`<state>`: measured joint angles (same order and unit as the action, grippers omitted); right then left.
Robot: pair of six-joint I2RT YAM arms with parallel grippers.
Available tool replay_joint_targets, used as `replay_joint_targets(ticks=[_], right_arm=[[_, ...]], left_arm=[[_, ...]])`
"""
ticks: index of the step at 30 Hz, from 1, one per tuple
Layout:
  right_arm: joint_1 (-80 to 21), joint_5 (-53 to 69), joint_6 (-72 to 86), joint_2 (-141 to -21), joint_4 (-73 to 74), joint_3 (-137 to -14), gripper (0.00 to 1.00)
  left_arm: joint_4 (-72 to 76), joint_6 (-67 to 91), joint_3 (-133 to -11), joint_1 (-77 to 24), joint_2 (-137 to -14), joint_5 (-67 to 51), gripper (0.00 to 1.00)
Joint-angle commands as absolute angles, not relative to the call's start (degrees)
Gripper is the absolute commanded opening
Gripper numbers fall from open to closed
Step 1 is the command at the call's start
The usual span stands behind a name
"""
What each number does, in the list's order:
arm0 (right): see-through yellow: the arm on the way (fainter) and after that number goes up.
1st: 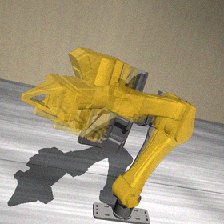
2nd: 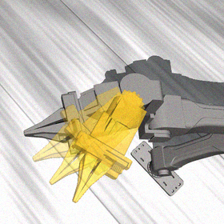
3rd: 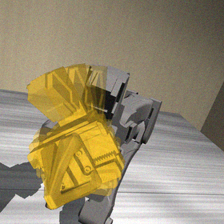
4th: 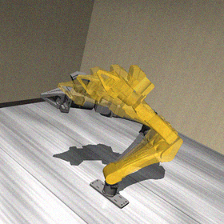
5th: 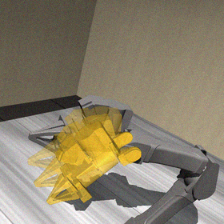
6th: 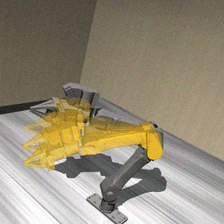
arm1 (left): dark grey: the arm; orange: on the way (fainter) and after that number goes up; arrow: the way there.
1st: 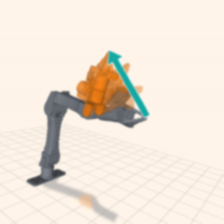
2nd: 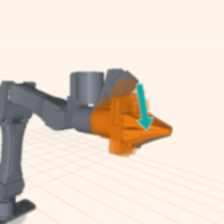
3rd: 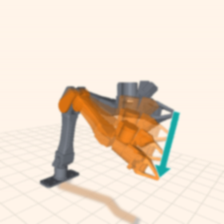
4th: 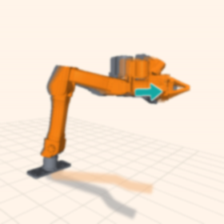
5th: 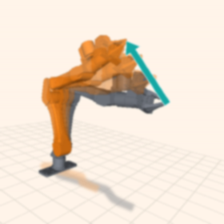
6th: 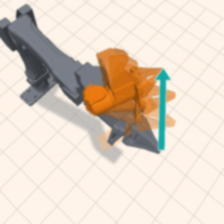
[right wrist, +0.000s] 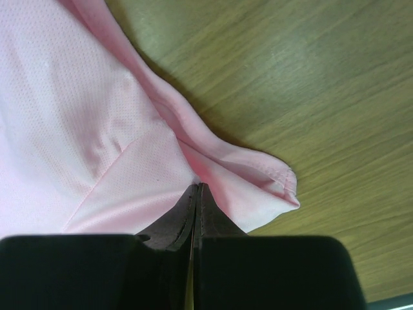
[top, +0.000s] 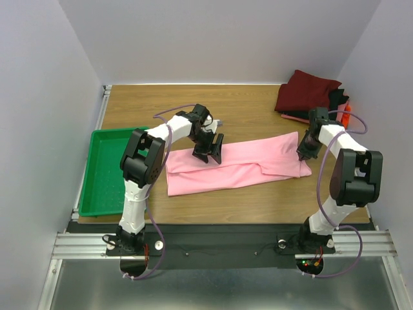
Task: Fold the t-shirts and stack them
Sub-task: Fold the tshirt
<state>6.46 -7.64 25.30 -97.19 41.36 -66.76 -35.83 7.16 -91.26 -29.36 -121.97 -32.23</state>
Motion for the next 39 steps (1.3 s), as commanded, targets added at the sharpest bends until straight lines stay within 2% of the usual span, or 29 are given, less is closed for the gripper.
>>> replay_joint_targets(ticks=[1,7,10,11,14,23,30,39], right_arm=[[7.91,-10.46,25.22,-96.94,42.36,-66.62,0.0],[8.09,-10.11,25.14,-99.22,42.28,-68.99,0.01],[8.09,-9.23,24.79,-99.49,42.28,-71.1,0.21],[8.09,-8.62,24.18,-99.41,42.28,-71.97,0.35],[7.13,-10.01,23.03,-98.53,42.54,-73.12,0.47],[0.09,-6.07,24.26,-97.9,40.08,-74.62,0.5],[-5.71,-0.79,26.98,-108.0,36.3,-77.07,0.5],[-6.5,-1.05,25.14,-118.03,35.42,-84.02,0.49]], left_arm=[[-38.67,5.1,-88.5,-28.39,-123.49,-24.96,0.78],[-38.85,5.01,-88.94,-28.39,-123.57,-24.79,0.79],[-38.58,4.92,-90.26,-28.39,-123.57,-24.26,0.78],[-38.58,4.92,-91.57,-28.39,-123.49,-23.65,0.79],[-38.76,5.01,-95.25,-28.39,-123.66,-23.03,0.8],[-39.2,5.1,-95.81,-28.3,-123.84,-22.85,0.81],[-38.5,5.18,-92.12,-28.3,-121.91,-22.15,0.81],[-36.04,5.89,-84.74,-28.3,-118.66,-21.97,0.81]])
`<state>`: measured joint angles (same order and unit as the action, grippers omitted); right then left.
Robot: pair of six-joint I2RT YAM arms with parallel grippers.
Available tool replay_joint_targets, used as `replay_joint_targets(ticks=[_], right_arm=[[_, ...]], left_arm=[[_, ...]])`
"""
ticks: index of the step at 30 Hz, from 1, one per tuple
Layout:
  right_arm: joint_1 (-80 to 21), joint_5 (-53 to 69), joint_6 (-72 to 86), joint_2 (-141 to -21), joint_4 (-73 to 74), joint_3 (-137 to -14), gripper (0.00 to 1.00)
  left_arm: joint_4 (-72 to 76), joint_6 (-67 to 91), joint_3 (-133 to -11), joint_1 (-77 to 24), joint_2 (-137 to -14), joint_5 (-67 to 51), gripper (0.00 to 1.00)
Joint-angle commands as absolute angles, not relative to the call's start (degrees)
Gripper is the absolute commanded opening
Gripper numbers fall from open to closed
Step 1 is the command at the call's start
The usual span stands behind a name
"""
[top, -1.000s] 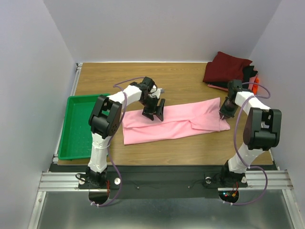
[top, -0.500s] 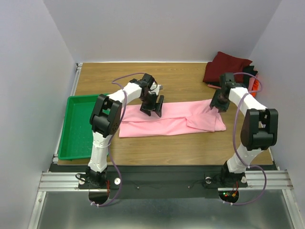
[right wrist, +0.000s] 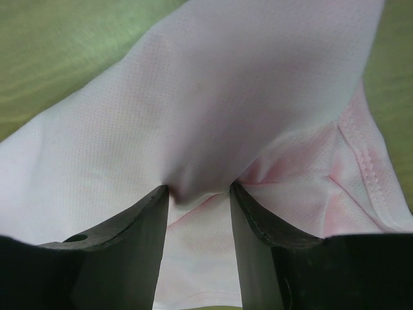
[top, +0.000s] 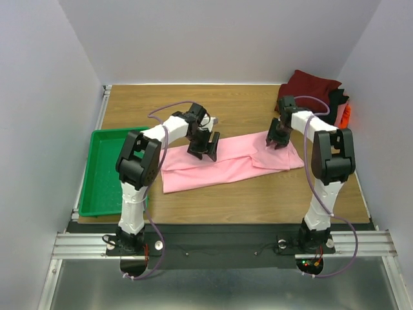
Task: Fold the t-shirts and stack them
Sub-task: Fold the tshirt
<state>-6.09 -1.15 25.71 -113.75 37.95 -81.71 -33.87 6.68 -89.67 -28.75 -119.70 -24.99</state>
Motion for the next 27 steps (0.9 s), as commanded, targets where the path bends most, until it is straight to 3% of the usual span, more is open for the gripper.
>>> replay_joint_targets(ticks=[1,8,18,27], right_arm=[[-6.68,-1.14,25.14,-119.17,35.07,-85.5,0.49],[-9.05,-0.35,25.84,-129.18,33.05,-95.17,0.49],[-13.44,4.74,26.37,-147.21,33.13,-121.53,0.5],[-15.99,10.54,28.57,-155.74,32.52,-139.47,0.54]], left_arm=[[-35.86,6.06,-84.03,-28.21,-118.39,-21.89,0.81],[-36.03,7.47,-80.95,-28.21,-116.11,-23.2,0.81],[-36.74,8.09,-75.68,-28.3,-113.3,-31.35,0.81],[-37.44,4.83,-79.88,-29.44,-110.84,-38.84,0.81]])
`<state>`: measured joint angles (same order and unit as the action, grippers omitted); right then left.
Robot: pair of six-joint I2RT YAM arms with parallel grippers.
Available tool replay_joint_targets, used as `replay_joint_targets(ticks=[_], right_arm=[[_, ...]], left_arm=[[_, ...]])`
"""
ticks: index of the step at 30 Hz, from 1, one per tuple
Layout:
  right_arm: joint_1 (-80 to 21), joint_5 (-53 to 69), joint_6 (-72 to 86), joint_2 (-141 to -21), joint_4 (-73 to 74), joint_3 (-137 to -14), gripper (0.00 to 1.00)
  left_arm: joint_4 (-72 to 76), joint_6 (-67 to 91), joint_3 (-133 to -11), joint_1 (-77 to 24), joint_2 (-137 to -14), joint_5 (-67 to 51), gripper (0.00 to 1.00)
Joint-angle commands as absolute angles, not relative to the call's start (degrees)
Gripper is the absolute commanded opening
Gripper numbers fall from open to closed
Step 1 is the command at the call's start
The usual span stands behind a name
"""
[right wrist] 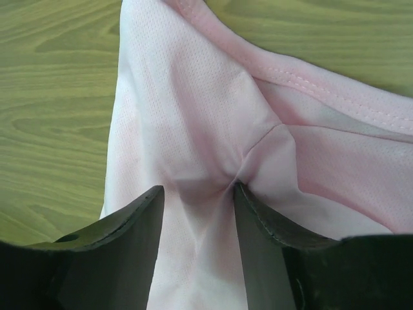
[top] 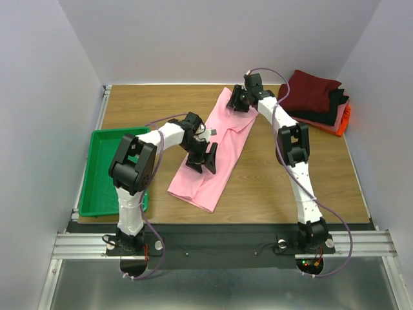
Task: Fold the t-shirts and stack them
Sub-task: Fold the tshirt
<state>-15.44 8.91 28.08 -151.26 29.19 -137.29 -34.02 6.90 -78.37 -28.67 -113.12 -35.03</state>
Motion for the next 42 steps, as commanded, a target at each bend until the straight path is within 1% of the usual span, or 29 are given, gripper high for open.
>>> replay_joint_targets(ticks=[1,3,6,9,10,11,13,18,21,25,29,36,42], right_arm=[[-16.08,11.16,28.22,-155.39,31.56,-139.66,0.55],[-16.35,12.39,27.34,-153.38,29.54,-137.22,0.58],[-16.52,12.92,26.9,-146.97,23.48,-130.64,0.62],[-16.7,12.83,26.63,-139.59,19.96,-126.49,0.64],[-16.87,12.22,26.63,-137.4,17.17,-121.86,0.64],[-17.05,11.78,26.63,-132.5,15.49,-119.64,0.65],[-17.4,11.08,26.8,-126.69,12.84,-113.85,0.66],[-17.49,11.59,27.68,-120.69,12.83,-105.41,0.66],[-17.67,13.09,28.04,-119.88,12.83,-99.77,0.66],[-18.11,13.27,29.71,-119.53,12.05,-94.84,0.66],[-18.54,13.18,29.97,-121.1,11.43,-94.74,0.66],[-18.81,11.69,29.97,-124.53,11.43,-95.1,0.66],[-18.81,12.3,30.76,-127.7,11.43,-94.13,0.66]], left_arm=[[-37.01,5.27,-80.5,-29.44,-110.4,-38.76,0.81],[-36.83,5.97,-82.17,-29.44,-109.52,-37.97,0.81],[-36.74,7.9,-87.26,-29.44,-107.85,-34.82,0.81],[-37.0,8.79,-89.56,-29.36,-106.79,-33.05,0.81],[-37.44,8.88,-90.34,-29.36,-105.92,-31.48,0.81],[-37.7,8.79,-90.35,-29.36,-105.47,-30.59,0.81],[-38.58,7.83,-89.04,-29.27,-104.51,-27.53,0.82],[-41.39,4.66,-84.12,-29.18,-103.98,-21.8,0.82],[-41.23,4.13,-79.72,-29.18,-102.75,-20.13,0.82],[-41.31,4.57,-76.74,-29.18,-101.95,-21.8,0.82],[-41.13,5.27,-73.57,-29.18,-101.95,-21.01,0.82],[-40.43,5.89,-70.76,-29.18,-103.53,-23.82,0.82],[-38.41,5.8,-69.08,-29.18,-106.08,-30.49,0.81]])
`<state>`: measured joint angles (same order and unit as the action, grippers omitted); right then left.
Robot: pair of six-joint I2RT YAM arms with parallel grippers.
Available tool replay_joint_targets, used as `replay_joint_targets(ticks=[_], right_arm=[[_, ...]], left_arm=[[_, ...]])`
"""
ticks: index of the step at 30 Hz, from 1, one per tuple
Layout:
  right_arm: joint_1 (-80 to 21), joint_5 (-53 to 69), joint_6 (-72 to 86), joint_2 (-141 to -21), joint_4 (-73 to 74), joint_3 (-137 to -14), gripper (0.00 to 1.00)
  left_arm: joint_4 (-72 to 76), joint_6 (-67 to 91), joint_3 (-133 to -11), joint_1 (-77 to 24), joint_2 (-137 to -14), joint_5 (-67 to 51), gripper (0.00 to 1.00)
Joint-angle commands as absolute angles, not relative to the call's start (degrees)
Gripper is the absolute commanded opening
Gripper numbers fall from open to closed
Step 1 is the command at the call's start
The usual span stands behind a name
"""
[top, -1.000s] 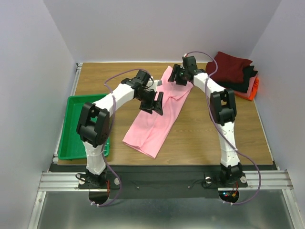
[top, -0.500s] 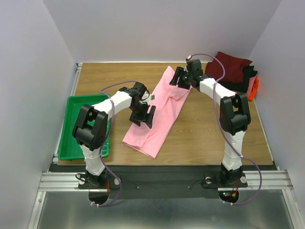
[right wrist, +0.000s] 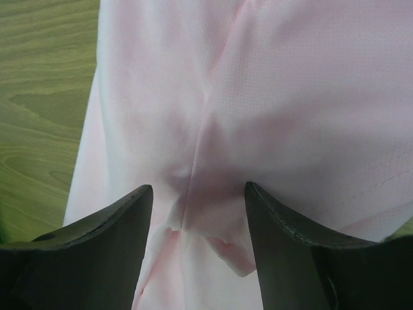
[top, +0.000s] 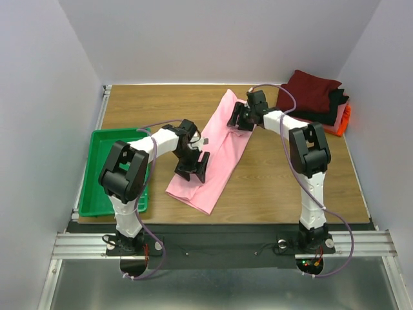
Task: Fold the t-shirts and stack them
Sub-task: Fold the tshirt
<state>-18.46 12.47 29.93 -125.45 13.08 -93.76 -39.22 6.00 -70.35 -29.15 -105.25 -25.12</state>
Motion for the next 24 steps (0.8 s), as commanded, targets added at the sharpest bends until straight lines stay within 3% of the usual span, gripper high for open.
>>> replay_joint_targets(ticks=[1,11,24], right_arm=[[-18.81,12.65,30.94,-128.58,11.43,-93.96,0.66],[-18.98,14.68,32.08,-135.87,11.51,-100.79,0.66],[-19.68,18.36,30.43,-144.05,11.51,-114.33,0.66]], left_arm=[[-38.15,5.71,-68.82,-29.18,-107.22,-32.41,0.81],[-34.02,7.82,-69.08,-29.97,-113.11,-46.49,0.79],[-32.08,9.14,-79.45,-30.5,-115.49,-41.05,0.8]])
